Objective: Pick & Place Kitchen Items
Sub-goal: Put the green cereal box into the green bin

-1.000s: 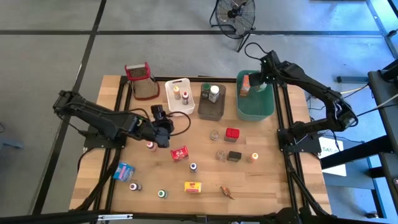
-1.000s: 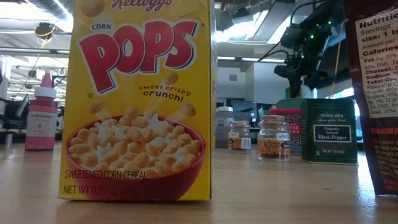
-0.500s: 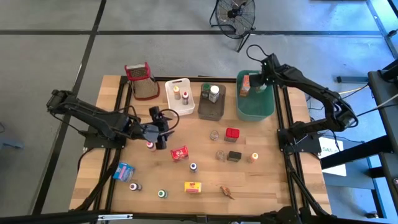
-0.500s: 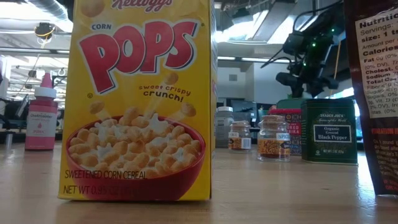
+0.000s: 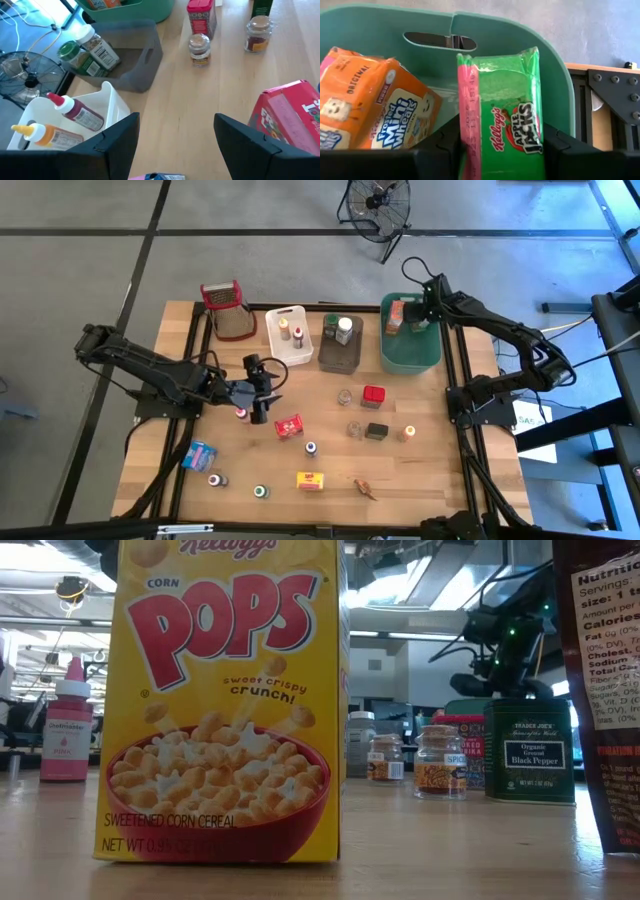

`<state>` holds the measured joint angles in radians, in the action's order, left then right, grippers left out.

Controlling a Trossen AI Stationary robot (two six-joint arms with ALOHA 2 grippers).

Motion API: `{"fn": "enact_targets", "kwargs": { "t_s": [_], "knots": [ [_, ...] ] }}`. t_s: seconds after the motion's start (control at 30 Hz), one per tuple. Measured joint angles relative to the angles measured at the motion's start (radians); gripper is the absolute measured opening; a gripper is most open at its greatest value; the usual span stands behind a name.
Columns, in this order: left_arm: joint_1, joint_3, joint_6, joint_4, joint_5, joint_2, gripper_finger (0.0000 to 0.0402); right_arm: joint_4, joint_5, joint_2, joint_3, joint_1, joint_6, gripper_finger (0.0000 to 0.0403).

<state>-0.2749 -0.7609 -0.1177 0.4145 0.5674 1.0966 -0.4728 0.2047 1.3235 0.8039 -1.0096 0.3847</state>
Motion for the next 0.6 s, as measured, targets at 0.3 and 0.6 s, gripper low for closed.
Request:
{"fn": "enact_targets", "kwargs": {
  "t_s": [0.3,0.6],
  "knots": [
    [0.0,0.0,-0.001,0.0,-0.001,0.0,0.0251,0.04,0.0,0.0,-0.023,0.0,0.005,0.0158],
    [0.0,0.0,-0.018,0.0,-0.046,0.0,0.0251,0.045,0.0,0.0,-0.023,0.0,-0.015,0.0158]
  ]
}}
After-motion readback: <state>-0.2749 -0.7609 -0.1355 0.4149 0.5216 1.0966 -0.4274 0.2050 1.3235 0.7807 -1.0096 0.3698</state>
